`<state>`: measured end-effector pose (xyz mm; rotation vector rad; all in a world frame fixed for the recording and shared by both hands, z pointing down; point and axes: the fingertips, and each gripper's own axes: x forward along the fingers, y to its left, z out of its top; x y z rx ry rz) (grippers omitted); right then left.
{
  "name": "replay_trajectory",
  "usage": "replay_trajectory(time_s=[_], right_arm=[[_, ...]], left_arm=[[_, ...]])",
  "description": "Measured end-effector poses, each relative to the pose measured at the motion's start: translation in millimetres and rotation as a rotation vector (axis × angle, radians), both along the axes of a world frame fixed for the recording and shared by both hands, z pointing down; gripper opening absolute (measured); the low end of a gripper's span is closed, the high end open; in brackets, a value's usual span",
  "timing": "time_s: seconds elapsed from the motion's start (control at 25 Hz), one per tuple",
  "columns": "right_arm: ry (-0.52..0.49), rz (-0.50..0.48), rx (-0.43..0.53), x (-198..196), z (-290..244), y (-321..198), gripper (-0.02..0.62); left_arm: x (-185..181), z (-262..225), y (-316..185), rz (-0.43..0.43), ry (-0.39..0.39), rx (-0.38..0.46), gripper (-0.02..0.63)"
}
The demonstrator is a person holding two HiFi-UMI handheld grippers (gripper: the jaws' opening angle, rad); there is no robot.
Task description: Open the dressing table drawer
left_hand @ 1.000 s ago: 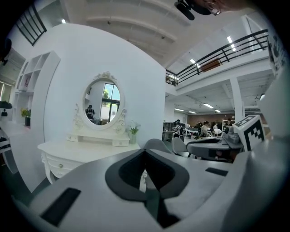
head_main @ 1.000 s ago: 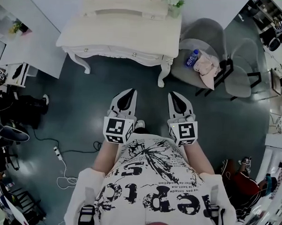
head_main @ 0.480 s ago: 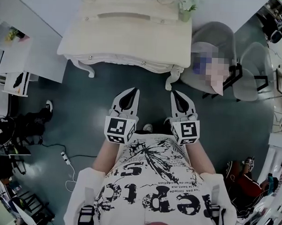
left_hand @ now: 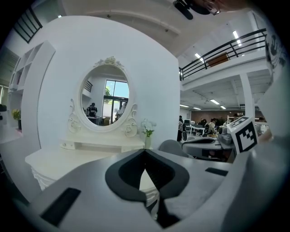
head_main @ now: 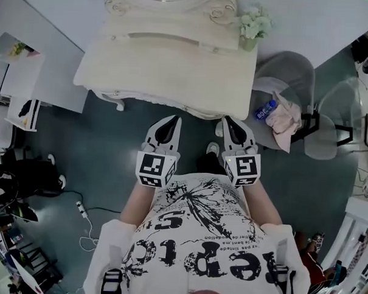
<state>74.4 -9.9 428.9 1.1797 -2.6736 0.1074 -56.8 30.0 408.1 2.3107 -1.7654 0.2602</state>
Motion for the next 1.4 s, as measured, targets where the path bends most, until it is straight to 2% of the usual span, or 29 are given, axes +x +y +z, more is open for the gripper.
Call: replay_trajectory(time_s=[0.36, 0.72, 0.84, 1.2, 1.4], right_arm=[[0.015, -0.062, -0.011, 11.0, 0.0, -128.4, 0.018], [0.040, -0.058, -0.089, 4.7, 27.8, -198.4, 0.018], [0.055, -0.032, -0.117, -5.3, 37.9, -214.6, 0.018], [0.095, 0.138, -0.208, -44.0, 84.7, -270.5, 0.018], [0.118, 0.222, -0.267, -65.9, 113.5, -290.0, 0.020]], left_arm=[[4.8, -0.3, -122.1, -0.092, 0.028, 0.001, 0.014], [-0.1, 19.6, -182.2, -0.101, 0.040, -0.064, 0.014], [-10.2, 20.6, -203.5, -0.064, 0.040, -0.075, 0.014], [-58.5, 34.1, -275.6, 0.100, 0.028, -0.111, 0.014], [-78.6, 54.6, -296.6, 0.188, 0.016, -0.150, 0.014]])
